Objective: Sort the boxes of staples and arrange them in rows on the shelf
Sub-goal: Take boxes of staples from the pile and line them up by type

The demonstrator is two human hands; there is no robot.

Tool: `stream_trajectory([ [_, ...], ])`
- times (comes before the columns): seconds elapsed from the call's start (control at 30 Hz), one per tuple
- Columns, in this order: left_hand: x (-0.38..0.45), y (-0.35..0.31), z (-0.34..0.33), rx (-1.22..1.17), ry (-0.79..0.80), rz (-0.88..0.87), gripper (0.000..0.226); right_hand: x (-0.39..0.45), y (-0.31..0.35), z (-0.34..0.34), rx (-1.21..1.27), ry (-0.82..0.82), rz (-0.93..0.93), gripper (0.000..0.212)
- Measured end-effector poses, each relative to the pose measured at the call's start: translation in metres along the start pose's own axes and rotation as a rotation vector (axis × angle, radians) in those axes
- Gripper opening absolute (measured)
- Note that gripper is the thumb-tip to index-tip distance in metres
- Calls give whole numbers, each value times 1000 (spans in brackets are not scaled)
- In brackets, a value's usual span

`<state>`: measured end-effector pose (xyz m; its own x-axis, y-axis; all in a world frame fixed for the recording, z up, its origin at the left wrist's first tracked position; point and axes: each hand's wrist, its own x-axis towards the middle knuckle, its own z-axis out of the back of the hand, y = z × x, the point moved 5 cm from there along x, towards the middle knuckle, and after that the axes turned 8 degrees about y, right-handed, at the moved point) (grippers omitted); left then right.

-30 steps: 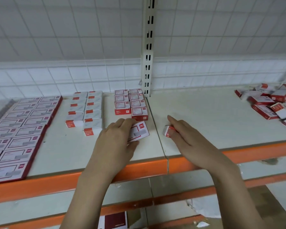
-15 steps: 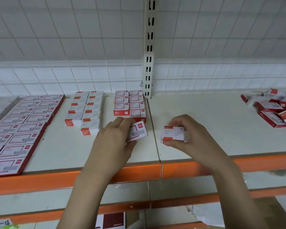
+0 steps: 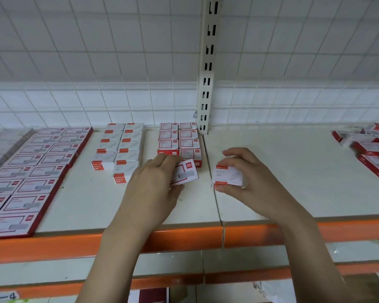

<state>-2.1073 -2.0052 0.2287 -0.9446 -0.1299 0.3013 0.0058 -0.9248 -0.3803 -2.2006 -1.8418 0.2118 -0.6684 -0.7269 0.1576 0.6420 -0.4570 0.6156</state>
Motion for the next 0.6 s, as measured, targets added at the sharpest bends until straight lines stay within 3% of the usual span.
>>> stream_trajectory([
  [0.27,-6,67,29,83,-33,-63,43,38,39,-39,-86,-30,77,39],
  [0.6,-42,188,100,172,-86,-87,44,88,137,-128,-171,-54,74,41],
])
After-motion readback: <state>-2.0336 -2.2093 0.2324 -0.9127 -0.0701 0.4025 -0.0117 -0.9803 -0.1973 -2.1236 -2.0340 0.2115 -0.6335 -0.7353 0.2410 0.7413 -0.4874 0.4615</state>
